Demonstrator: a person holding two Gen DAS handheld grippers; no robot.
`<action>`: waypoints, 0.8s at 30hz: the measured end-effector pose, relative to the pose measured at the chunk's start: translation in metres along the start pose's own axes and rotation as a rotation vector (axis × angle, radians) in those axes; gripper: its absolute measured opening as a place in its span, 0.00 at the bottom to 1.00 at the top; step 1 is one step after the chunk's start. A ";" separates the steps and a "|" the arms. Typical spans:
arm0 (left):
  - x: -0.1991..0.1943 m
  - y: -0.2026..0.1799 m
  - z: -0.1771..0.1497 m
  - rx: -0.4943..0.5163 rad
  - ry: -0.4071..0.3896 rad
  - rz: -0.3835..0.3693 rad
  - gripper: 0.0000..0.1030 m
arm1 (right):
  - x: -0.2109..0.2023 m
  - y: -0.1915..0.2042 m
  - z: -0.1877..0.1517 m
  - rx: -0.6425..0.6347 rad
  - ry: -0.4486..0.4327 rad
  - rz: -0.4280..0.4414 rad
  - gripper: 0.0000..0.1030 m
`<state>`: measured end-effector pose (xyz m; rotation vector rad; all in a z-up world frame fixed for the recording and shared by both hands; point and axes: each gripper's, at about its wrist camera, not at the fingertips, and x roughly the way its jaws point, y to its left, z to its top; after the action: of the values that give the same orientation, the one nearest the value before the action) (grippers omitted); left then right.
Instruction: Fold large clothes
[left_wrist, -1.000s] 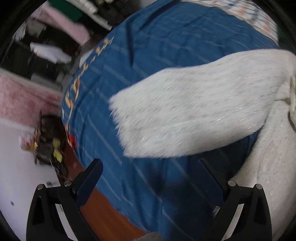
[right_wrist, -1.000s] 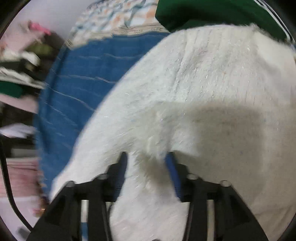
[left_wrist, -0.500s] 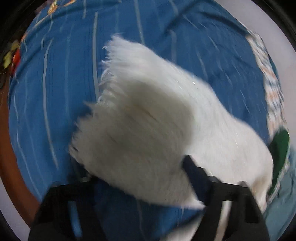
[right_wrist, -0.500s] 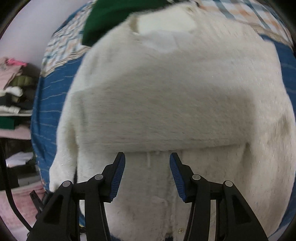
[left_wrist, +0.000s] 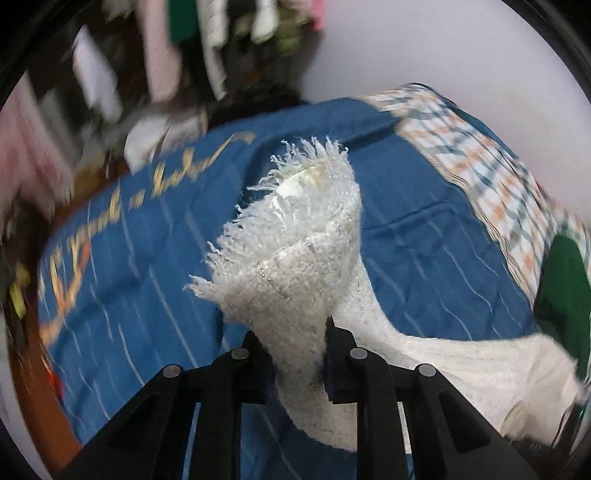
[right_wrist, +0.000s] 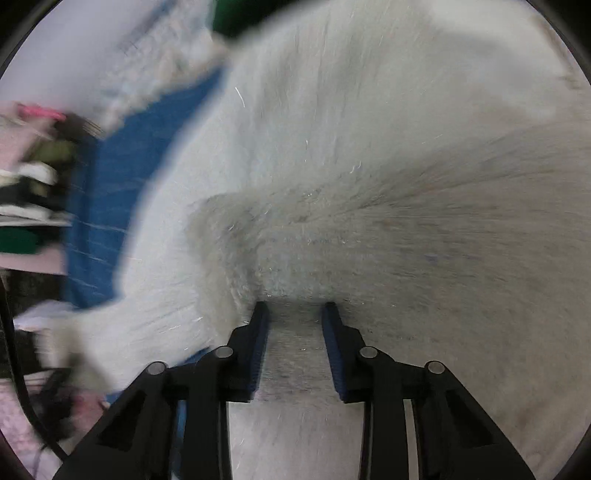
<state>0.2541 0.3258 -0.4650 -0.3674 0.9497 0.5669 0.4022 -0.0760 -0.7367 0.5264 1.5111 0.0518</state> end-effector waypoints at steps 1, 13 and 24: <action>-0.009 -0.008 0.003 0.041 -0.026 0.006 0.15 | 0.007 0.003 0.004 0.004 -0.004 -0.025 0.30; -0.128 -0.130 -0.045 0.402 -0.230 0.017 0.13 | -0.109 -0.041 -0.029 -0.100 -0.180 -0.510 0.81; -0.193 -0.319 -0.186 0.613 -0.074 -0.188 0.12 | -0.181 -0.180 -0.025 0.070 -0.170 -0.369 0.81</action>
<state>0.2365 -0.0829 -0.3866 0.1148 0.9559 0.0999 0.3120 -0.2915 -0.6321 0.2927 1.4253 -0.3257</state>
